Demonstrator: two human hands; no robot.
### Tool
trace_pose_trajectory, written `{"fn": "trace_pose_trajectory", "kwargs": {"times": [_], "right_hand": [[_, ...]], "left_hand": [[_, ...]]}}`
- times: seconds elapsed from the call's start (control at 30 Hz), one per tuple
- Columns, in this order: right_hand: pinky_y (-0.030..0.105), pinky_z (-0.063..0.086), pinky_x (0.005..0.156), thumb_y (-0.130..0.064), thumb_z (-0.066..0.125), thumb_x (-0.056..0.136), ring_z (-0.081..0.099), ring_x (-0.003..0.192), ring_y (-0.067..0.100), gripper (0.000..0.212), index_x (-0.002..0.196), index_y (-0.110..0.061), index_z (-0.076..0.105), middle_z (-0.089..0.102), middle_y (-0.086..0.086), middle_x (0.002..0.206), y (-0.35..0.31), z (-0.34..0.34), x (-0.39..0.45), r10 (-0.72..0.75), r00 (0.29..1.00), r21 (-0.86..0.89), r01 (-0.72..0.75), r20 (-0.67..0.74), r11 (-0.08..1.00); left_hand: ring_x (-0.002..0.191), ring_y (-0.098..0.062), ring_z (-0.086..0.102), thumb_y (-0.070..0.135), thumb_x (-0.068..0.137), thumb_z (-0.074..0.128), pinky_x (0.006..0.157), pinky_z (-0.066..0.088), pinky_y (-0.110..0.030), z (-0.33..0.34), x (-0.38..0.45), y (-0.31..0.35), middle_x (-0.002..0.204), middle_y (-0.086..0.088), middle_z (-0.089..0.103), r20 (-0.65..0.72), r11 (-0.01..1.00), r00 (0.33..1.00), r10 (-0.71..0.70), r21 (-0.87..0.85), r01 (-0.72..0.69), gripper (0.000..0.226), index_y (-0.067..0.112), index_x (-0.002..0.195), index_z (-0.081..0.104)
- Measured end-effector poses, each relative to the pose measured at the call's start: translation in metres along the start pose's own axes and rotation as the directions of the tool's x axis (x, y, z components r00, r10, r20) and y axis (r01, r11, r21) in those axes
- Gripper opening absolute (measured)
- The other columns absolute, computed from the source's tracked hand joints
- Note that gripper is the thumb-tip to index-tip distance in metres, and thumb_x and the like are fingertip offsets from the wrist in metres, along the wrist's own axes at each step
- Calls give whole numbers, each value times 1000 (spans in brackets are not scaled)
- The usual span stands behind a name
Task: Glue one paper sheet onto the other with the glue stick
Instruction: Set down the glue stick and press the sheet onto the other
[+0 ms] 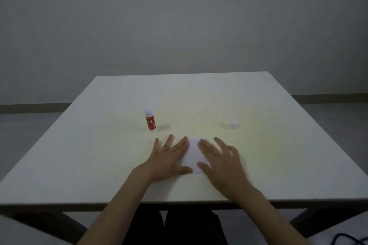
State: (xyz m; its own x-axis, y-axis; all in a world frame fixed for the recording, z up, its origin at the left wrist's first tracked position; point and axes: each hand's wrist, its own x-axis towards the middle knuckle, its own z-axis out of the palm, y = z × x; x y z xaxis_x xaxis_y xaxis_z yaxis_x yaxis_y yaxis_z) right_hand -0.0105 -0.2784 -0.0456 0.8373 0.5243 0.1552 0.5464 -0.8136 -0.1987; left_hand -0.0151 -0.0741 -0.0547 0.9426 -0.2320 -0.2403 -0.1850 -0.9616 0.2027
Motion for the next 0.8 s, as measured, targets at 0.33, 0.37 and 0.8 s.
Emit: {"fn": "trace_pose_trajectory", "kwargs": {"times": [0.33, 0.37, 0.8], "right_hand": [[58, -26, 108, -68, -1, 82, -24, 143, 23, 73, 145, -34, -10, -7, -17, 158, 4, 13, 30, -24, 979, -104, 46, 204, 994], [58, -25, 108, -67, 3, 85, -24, 143, 24, 71, 145, -32, -10, -8, -16, 158, 5, 12, 33, -6, 981, -113, 29, 195, 993], [59, -21, 111, -71, 3, 81, -24, 142, 25, 77, 145, -31, -13, -10, -15, 157, 1, 12, 38, -66, 977, -117, 91, 204, 989]], "left_hand": [[143, -23, -26, 72, 80, 36, 113, -18, -55, -3, -6, -17, 158, 12, -18, 28, 1000, 999, 17, 12, -18, 94, 29, 148, -13], [142, -23, -27, 72, 81, 36, 112, -18, -55, -2, -7, -16, 158, 11, -18, 28, 1000, 999, 19, 15, -20, 94, 29, 148, -14], [142, -22, -28, 71, 80, 39, 113, -18, -54, -1, -6, -16, 158, 11, -17, 15, 999, 999, 28, -31, -28, 96, 27, 148, -14]]}}
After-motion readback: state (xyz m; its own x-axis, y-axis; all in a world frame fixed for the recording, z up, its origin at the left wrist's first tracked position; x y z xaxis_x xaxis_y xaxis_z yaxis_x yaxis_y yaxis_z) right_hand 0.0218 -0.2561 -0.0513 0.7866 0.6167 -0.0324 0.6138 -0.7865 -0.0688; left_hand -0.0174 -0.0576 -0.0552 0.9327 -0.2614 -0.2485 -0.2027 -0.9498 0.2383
